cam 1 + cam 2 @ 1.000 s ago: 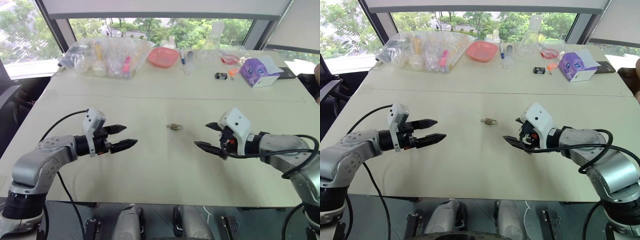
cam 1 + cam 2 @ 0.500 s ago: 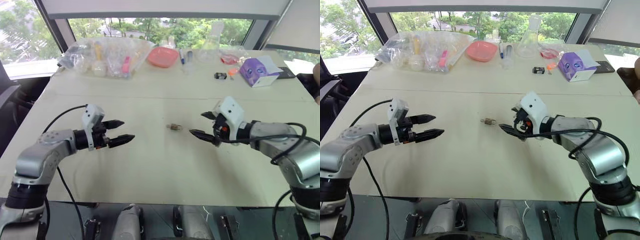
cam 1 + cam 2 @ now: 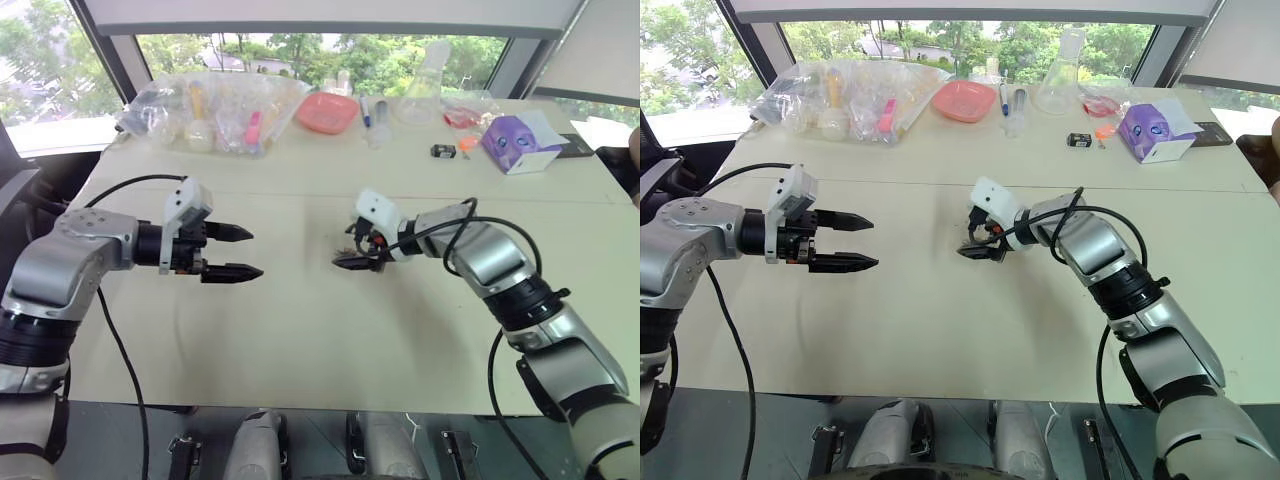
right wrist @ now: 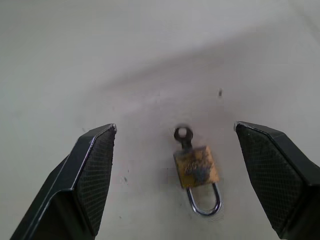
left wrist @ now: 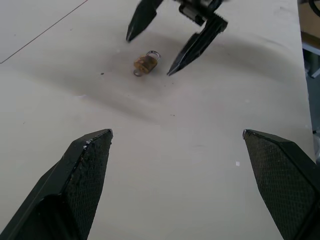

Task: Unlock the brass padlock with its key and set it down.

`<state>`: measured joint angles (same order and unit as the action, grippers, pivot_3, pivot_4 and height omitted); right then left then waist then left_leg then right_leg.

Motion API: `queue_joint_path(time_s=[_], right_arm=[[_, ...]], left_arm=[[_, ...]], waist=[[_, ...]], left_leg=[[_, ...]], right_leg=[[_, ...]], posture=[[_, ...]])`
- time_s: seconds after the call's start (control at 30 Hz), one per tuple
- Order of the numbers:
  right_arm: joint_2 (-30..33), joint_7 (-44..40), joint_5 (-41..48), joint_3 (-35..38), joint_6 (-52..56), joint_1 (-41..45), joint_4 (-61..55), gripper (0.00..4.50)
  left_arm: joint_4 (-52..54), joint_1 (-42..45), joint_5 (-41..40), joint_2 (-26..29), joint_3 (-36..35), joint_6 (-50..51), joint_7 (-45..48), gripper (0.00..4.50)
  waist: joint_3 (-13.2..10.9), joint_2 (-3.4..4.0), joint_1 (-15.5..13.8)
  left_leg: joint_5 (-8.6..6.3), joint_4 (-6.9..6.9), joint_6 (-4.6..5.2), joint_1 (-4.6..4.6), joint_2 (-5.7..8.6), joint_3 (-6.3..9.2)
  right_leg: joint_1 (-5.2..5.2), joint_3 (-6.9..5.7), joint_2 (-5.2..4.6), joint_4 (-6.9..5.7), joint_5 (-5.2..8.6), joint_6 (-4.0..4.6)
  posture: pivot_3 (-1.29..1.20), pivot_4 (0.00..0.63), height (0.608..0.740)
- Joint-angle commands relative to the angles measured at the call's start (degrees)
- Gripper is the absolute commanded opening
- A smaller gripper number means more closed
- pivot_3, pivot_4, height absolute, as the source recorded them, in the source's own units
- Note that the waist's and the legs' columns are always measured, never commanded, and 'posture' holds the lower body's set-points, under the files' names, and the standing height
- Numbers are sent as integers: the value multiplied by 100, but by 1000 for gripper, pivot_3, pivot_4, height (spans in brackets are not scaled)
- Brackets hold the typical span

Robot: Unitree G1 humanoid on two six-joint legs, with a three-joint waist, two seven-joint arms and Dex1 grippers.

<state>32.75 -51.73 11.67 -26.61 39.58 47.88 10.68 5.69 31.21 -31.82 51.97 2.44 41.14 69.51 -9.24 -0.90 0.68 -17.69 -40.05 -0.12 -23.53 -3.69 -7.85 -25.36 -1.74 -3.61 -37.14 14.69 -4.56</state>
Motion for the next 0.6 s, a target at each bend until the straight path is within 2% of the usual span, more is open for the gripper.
queue_joint_path(time_s=[0.03, 0.2, 0.23, 0.27, 0.43, 0.53, 0.6], right_arm=[[-115, -245, -179, 101, -287, 226, 333, 3935], [-355, -349, -431, 136, -465, 253, 892, 3935], [-386, -370, -472, 143, -494, 242, 931, 3374], [-412, -381, -514, 146, -513, 235, 965, 3107], [-484, -453, -719, 121, -641, 155, 1037, 656], [-413, -388, -886, 155, -836, 85, 872, 664], [-245, -258, -1081, 251, -1353, 38, 481, 664]], left_arm=[[418, -185, -163, -21, -276, 150, -201, 4323], [720, -406, -274, -211, -374, 313, -542, 4323], [762, -422, -305, -241, -389, 343, -586, 4365], [789, -432, -318, -260, -398, 365, -612, 4365], [769, -422, -328, -280, -357, 353, -680, 4365], [577, -310, -231, -363, -321, 193, -709, 4365], [226, -85, -248, -651, -438, 144, -952, 4365]], waist=[[0, 0, 11], [0, 0, 29], [0, 0, 28], [0, 0, 27], [0, 0, 29], [0, 0, 26], [0, 1, 3]], left_leg=[[0, 0, 0, 0, -1, 2], [2, 0, -3, 3, -4, 4], [3, 0, -6, 5, -4, 4], [4, -2, -7, 5, -4, 4], [4, -1, -8, 6, -4, 6], [5, -1, -9, 7, -4, 5], [5, -1, -9, 7, -4, 4]], right_leg=[[-1, 0, 0, -1, 0, 0], [-2, 0, 3, -7, 0, 0], [0, 0, 3, -8, 0, 0], [0, 0, 3, -9, 0, 0], [0, 0, 3, -10, 0, 0], [0, 0, 3, -10, 0, 0], [0, 0, 3, -10, 0, 0]], posture=[[0, 150, 733], [0, 150, 733], [0, 150, 733], [0, 150, 733], [0, 150, 733], [0, 150, 733], [0, 150, 733]])
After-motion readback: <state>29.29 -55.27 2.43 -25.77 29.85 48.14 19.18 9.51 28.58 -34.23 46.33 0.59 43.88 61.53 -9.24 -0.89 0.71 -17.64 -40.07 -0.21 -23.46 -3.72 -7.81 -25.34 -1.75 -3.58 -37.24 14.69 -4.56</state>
